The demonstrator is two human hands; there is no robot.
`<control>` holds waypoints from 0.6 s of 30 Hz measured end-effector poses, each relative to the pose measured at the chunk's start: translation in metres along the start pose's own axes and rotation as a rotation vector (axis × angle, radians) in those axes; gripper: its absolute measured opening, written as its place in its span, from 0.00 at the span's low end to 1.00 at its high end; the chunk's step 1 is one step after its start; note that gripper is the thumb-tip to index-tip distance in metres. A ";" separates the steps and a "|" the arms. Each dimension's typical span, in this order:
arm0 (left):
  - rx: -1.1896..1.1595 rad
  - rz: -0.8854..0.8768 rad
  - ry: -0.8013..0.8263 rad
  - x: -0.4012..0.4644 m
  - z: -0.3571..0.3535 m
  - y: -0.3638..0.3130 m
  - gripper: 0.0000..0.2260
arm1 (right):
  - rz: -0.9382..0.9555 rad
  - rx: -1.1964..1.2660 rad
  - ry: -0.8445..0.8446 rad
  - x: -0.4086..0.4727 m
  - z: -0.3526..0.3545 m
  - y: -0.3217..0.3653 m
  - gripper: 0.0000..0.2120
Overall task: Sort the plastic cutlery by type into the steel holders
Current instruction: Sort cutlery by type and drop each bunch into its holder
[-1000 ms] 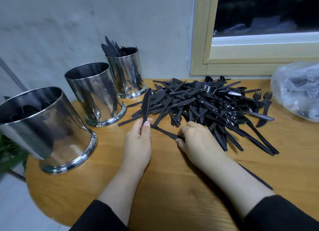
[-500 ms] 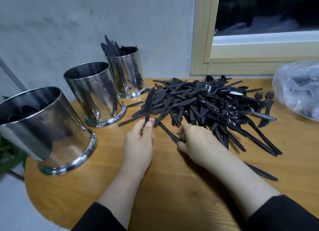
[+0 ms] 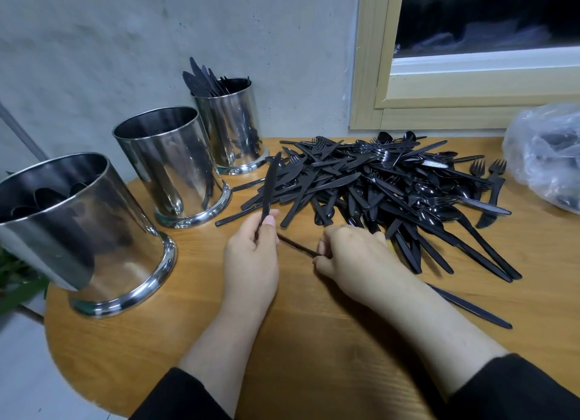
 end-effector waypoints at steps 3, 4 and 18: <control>0.091 -0.092 -0.041 -0.003 0.004 -0.010 0.10 | 0.093 0.120 -0.073 -0.004 0.010 0.003 0.05; 0.123 -0.135 -0.060 -0.004 0.007 -0.014 0.10 | 0.106 0.189 -0.101 -0.007 0.016 0.002 0.05; 0.289 -0.275 0.357 -0.019 -0.076 -0.049 0.09 | -0.118 1.223 -0.356 -0.039 0.080 -0.109 0.19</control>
Point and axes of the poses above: each hand's wrist, its own x-axis towards the middle knuckle, its own z-axis out of the back of the hand, y = z × x, the point moved 6 cm from there along x, towards the middle knuckle, and after that the axes turned 2 degrees about y, right-handed, at the moved point
